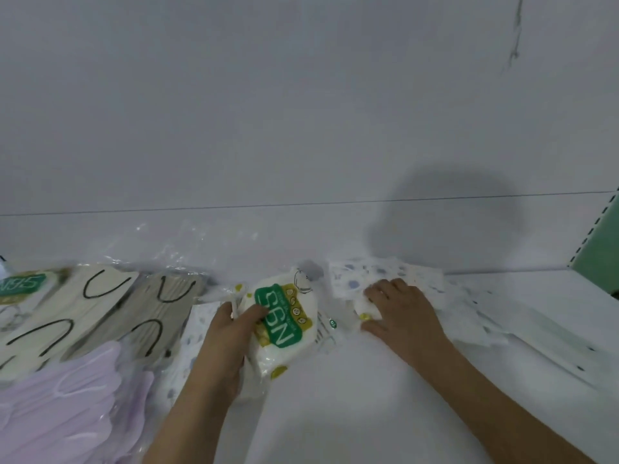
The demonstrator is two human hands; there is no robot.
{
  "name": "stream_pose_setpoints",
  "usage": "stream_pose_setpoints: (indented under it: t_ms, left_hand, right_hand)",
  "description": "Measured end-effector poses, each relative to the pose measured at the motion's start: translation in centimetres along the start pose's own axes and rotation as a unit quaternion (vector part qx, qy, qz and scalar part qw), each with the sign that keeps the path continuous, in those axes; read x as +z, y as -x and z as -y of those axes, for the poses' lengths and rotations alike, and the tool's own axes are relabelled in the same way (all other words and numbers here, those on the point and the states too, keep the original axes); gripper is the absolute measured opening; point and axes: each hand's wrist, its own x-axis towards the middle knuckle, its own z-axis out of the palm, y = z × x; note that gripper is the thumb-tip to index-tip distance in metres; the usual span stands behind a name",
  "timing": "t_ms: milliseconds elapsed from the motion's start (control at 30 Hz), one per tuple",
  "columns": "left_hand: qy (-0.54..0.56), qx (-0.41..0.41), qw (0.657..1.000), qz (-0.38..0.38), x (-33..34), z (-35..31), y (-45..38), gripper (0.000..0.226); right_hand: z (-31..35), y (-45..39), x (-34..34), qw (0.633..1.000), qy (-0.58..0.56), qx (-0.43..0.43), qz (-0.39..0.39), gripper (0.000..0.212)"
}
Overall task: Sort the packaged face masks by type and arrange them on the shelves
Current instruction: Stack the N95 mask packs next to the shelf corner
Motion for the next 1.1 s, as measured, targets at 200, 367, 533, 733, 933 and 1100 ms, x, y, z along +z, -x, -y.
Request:
stream_pose_setpoints:
  t_ms: [200, 367, 533, 733, 933, 1100]
  left_hand:
    - [0.002, 0.010, 1.000, -0.017, 0.5, 0.8, -0.3, 0.030]
    - [-0.008, 0.030, 1.000, -0.001, 1.5, 2.1, 0.1, 0.039]
    - [0.046, 0.083, 0.995, 0.007, 2.9, 2.6, 1.1, 0.029]
    - [0.038, 0.101, 0.994, -0.002, 2.7, 2.7, 2.0, 0.020]
    - [0.074, 0.124, 0.989, -0.032, 2.2, 1.1, 2.8, 0.041]
    - [0.101, 0.152, 0.977, -0.108, -1.3, -2.1, 3.4, 0.036]
  right_hand:
    - [-0.7, -1.9, -3.1, 0.970, -0.048, 0.141, -0.191, 0.009]
    - [2.7, -2.0, -7.6, 0.941, -0.087, 0.155, -0.288, 0.019]
    - [10.2, 0.4, -7.8, 0.942, -0.280, 0.047, -0.177, 0.016]
    - [11.7, -1.0, -8.3, 0.842, -0.487, 0.206, -0.108, 0.019]
    - [13.5, -6.3, -11.8, 0.627, -0.733, 0.263, -0.006, 0.020]
    - [18.6, -8.5, -12.9, 0.527, -0.813, 0.194, 0.156, 0.020]
